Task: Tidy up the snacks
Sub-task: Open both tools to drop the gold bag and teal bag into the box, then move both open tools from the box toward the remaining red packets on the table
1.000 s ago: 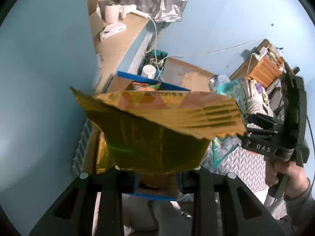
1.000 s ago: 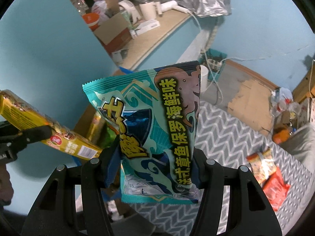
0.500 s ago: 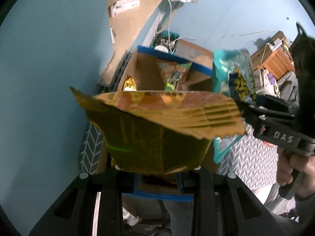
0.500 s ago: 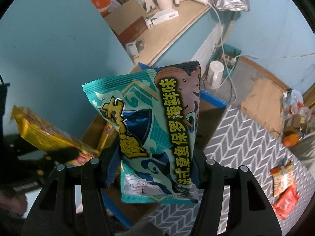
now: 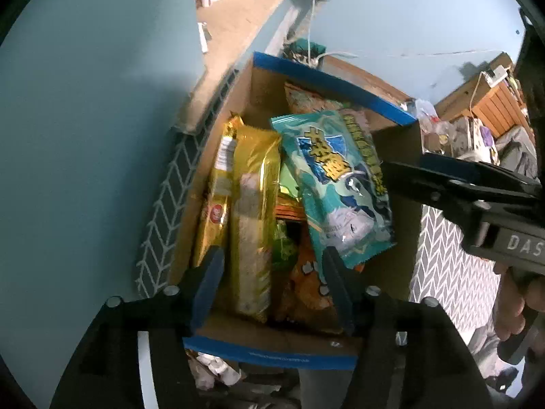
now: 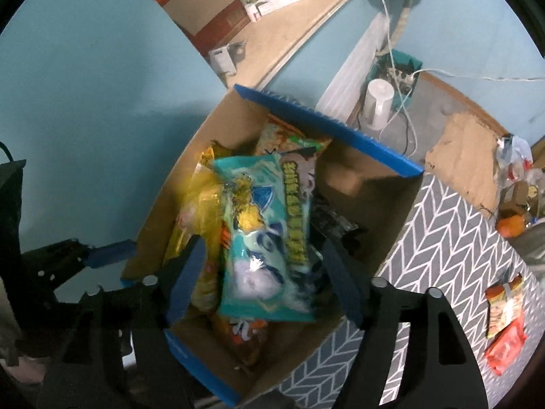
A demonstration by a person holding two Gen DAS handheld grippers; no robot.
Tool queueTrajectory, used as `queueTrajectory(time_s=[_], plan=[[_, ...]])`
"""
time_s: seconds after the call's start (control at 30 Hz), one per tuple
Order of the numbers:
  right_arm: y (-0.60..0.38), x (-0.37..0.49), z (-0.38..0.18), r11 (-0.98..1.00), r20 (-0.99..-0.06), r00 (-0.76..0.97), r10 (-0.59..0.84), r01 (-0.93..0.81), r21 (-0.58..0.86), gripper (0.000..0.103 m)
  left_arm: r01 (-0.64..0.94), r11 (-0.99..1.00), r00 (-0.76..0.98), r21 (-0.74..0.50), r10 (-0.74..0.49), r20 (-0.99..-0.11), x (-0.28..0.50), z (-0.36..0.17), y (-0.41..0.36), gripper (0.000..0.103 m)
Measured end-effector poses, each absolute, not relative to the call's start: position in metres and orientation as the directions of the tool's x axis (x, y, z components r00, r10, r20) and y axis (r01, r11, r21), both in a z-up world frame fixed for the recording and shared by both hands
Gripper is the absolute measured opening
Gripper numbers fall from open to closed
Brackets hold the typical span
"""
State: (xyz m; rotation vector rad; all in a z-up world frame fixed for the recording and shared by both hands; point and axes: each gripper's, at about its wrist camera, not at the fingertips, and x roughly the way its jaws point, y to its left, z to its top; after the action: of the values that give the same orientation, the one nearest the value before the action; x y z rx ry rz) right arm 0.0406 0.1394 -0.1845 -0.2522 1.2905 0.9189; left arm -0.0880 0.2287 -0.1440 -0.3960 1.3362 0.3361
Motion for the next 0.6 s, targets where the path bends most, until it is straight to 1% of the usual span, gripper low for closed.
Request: queueTrajectory(time_s=[0.07,0.33,0.43,0.6], plan=[[0.134,0.041,-0.18,0.64,-0.896,0.003,0.443,-0.701,0.314,0.074,-0.463,0.882,0.206,-0.085,0.014,-0.978,-0.09,-0.141,0.229,0.066],[0.117,0.047,-0.167,0.66,-0.902,0.069,0.426,-0.705,0.258,0.075,-0.476,0.874,0.209,-0.099,0.003,-0.978,-0.087,-0.139,0.223,0.067],[0.107,0.048,-0.163,0.67,-0.904,0.099,0.415,-0.705,0.231,0.078,-0.47,0.878,0.215,-0.095,0.009,-0.977,-0.083,-0.135,0.217,0.069],[0.086,0.051,-0.158,0.684,-0.908,0.127,0.399,-0.7,0.203,0.079,-0.461,0.882,0.227,-0.099,0.009,-0.974,-0.077,-0.127,0.204,0.07]])
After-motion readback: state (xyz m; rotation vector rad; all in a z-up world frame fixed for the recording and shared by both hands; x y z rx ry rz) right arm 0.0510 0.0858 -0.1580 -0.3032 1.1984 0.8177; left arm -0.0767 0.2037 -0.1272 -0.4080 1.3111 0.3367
